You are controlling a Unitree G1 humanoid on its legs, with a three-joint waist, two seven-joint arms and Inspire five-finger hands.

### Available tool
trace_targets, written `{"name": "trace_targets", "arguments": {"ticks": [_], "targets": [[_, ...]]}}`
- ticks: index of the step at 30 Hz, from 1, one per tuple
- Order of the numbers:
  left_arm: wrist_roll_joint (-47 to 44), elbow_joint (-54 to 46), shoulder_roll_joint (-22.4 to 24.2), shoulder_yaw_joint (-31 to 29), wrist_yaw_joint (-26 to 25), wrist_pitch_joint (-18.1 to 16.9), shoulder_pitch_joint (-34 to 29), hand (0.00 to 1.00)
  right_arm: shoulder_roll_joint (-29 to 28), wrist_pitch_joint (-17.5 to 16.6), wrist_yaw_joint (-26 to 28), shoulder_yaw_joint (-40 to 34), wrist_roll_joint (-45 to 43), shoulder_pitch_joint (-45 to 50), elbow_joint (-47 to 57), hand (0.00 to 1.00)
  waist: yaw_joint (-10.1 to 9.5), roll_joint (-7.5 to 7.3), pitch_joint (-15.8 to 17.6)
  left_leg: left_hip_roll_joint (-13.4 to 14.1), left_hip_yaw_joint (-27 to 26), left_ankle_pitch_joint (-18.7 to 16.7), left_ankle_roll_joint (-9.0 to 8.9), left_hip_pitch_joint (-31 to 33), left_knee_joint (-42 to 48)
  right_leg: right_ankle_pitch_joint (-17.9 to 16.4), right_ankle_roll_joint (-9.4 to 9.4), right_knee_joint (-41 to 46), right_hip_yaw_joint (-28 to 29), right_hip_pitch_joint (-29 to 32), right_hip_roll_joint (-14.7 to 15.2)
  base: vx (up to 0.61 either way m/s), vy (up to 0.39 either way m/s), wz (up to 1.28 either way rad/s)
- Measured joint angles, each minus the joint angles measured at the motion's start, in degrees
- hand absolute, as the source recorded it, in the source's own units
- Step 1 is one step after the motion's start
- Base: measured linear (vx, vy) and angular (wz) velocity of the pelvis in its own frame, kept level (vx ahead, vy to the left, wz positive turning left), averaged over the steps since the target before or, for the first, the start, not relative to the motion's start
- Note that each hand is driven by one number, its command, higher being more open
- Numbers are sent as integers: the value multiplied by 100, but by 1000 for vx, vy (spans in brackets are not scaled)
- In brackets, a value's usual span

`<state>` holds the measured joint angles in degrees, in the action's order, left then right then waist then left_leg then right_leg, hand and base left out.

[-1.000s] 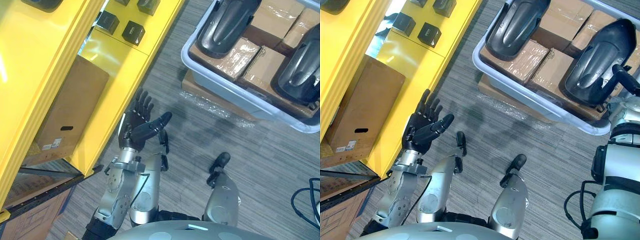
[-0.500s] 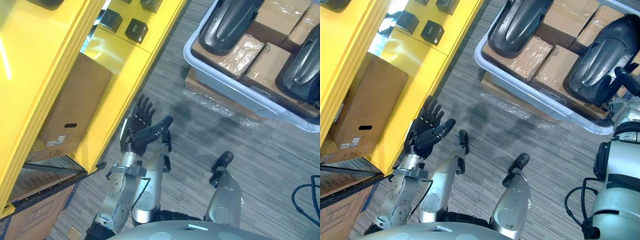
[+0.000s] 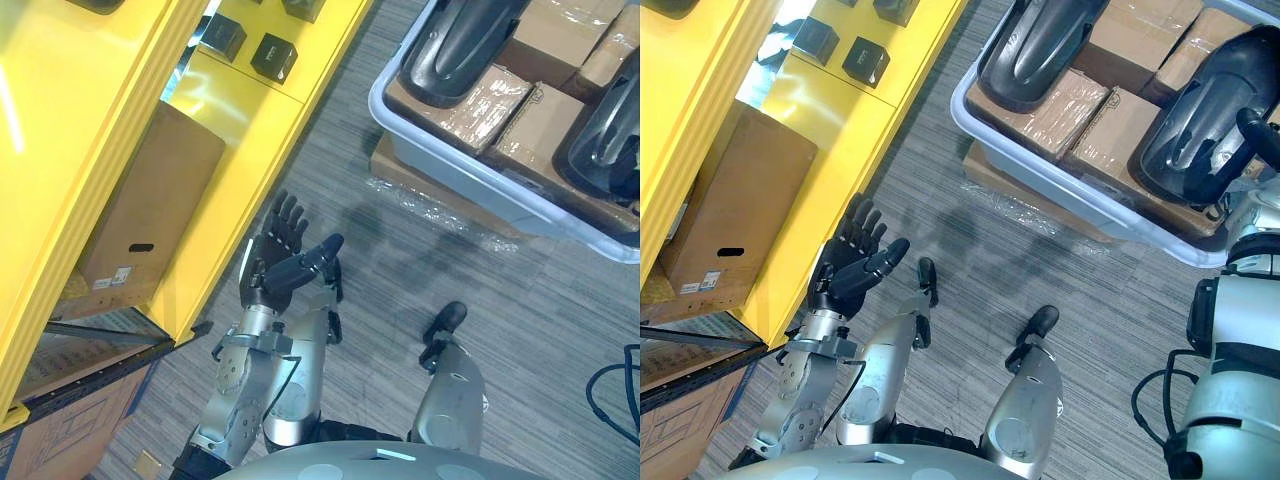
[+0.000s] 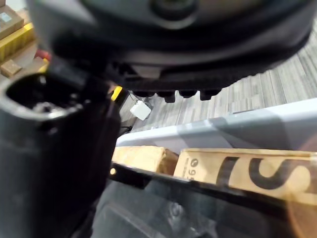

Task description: Walk over and take three plastic housings, then place them on the shelf

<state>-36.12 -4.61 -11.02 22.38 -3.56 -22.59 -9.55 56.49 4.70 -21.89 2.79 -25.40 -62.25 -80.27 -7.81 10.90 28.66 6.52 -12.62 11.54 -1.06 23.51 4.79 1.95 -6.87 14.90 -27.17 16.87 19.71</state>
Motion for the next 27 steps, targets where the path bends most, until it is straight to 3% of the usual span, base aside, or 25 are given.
{"name": "trace_targets", "arguments": {"ticks": [6, 7, 14, 20, 27], "targets": [[-4, 63, -2, 13, -4, 0, 1, 100, 12, 324, -125, 12, -310, -179, -116, 100, -17, 63, -6, 3, 57, 16, 2, 42, 2, 0, 0, -1, -55, 6, -8, 3, -27, 3], [-22, 84, -6, 44, -5, 0, 0, 100, 41, 402, -126, 12, -320, -187, -130, 0, -37, 65, -7, 2, 66, 16, 2, 55, 4, -1, 1, -4, -66, 10, -8, 10, -39, 4], [-175, 314, -22, 173, -19, -2, -4, 100, 312, 850, -171, 80, -426, -380, -477, 0, -169, 74, -13, -7, 124, 17, 3, 140, 45, -6, 8, 0, -107, 50, -8, 5, -25, 2], [-199, 318, -23, 185, -2, -23, -5, 100, 560, 898, -201, 155, -425, -379, -671, 0, -161, 89, -23, -10, 147, 2, -14, 215, 105, -25, 16, 17, -140, 90, -16, -5, -22, -1], [-213, 319, -24, 243, 36, -53, -9, 100, 551, 1070, 151, 170, -426, -374, -777, 0, -246, 178, -84, 7, 196, -5, -23, 249, 106, -86, 62, 21, -192, 89, -37, -2, -39, 3]]}}
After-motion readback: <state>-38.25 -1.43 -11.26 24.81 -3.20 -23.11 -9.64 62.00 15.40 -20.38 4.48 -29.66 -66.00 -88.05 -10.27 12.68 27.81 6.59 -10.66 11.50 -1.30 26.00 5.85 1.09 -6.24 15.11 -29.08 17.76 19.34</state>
